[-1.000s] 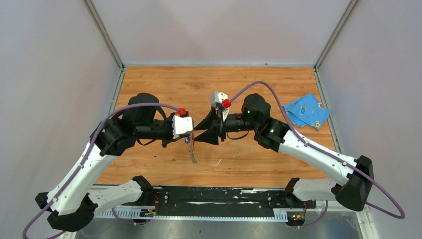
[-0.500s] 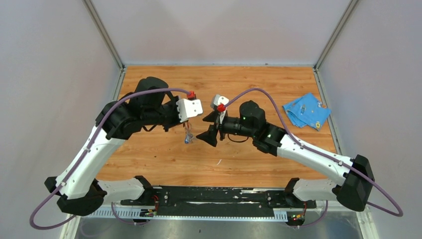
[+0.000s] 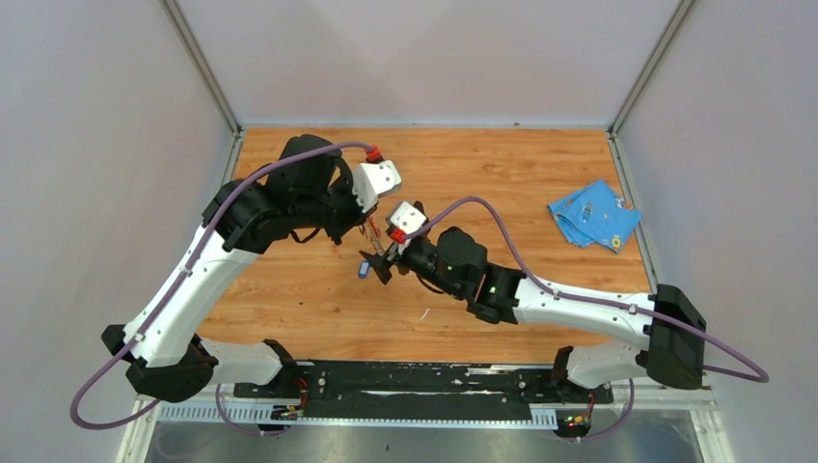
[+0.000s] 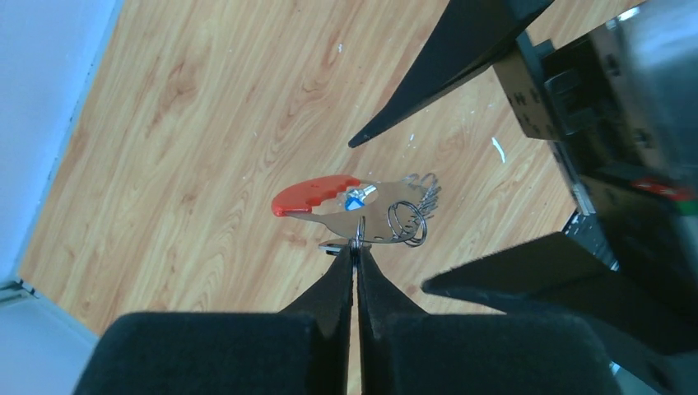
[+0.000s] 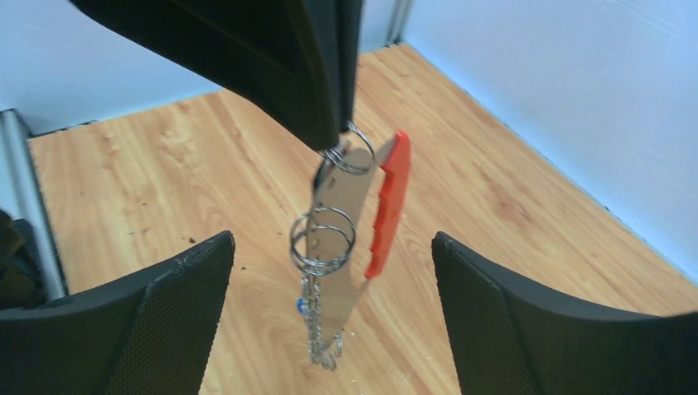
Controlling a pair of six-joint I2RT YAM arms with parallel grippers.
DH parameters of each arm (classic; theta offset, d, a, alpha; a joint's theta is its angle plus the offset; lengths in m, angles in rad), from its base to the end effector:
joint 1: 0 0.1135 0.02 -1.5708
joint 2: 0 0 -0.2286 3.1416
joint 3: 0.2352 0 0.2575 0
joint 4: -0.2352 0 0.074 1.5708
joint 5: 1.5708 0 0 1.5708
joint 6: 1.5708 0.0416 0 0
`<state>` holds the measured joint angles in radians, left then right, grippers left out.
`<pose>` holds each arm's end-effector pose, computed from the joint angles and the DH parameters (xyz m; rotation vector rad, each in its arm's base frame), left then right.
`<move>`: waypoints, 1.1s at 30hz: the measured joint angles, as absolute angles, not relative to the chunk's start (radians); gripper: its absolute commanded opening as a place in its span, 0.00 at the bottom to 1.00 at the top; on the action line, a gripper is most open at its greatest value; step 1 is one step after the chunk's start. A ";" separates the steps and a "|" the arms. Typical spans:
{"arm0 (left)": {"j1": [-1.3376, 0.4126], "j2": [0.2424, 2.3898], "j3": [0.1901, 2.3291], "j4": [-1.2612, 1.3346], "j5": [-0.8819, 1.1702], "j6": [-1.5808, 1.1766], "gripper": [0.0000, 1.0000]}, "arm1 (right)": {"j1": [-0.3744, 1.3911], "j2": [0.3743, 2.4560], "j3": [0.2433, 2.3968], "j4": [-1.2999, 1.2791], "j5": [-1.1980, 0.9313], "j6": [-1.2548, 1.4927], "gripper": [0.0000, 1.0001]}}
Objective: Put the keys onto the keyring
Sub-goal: Adjust the key on the keyring.
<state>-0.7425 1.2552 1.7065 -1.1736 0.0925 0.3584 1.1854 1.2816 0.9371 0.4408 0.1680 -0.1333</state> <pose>0.1704 -0.1616 0.4177 1.2482 1.9416 -0.3038 0.1287 0.2988 0.3156 -0.8154 1.2810 0.7260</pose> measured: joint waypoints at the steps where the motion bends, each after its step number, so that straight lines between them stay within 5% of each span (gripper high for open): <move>1: -0.743 1.254 1.712 -1.174 0.093 0.349 0.00 | 1.185 1.288 0.933 0.449 0.187 -0.142 0.81; 4: -0.743 1.252 1.721 -1.175 0.099 0.326 0.00 | 1.187 1.307 0.903 0.494 0.238 -0.171 0.63; 8: -0.743 1.252 1.722 -1.176 0.106 0.310 0.00 | 1.191 1.311 0.859 0.542 0.265 -0.206 0.25; 13: -0.743 1.252 1.723 -1.176 0.111 0.292 0.00 | 1.192 1.311 0.849 0.585 0.276 -0.242 0.01; 26: -0.710 1.248 1.697 -1.166 0.099 0.238 0.00 | 1.229 1.308 0.847 0.590 0.362 -0.344 0.02; 29: -0.708 1.248 1.678 -1.163 0.102 0.250 0.00 | 1.233 1.299 0.847 0.559 0.367 -0.354 0.34; 33: -0.704 1.252 1.650 -1.163 0.102 0.336 0.00 | 1.239 1.255 0.844 0.527 0.305 -0.341 0.56</move>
<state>-0.7044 1.2522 1.6501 -1.1625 0.1024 0.3359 1.2392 1.2549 0.8440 0.5266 0.3054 -0.3408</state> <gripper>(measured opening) 0.004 0.459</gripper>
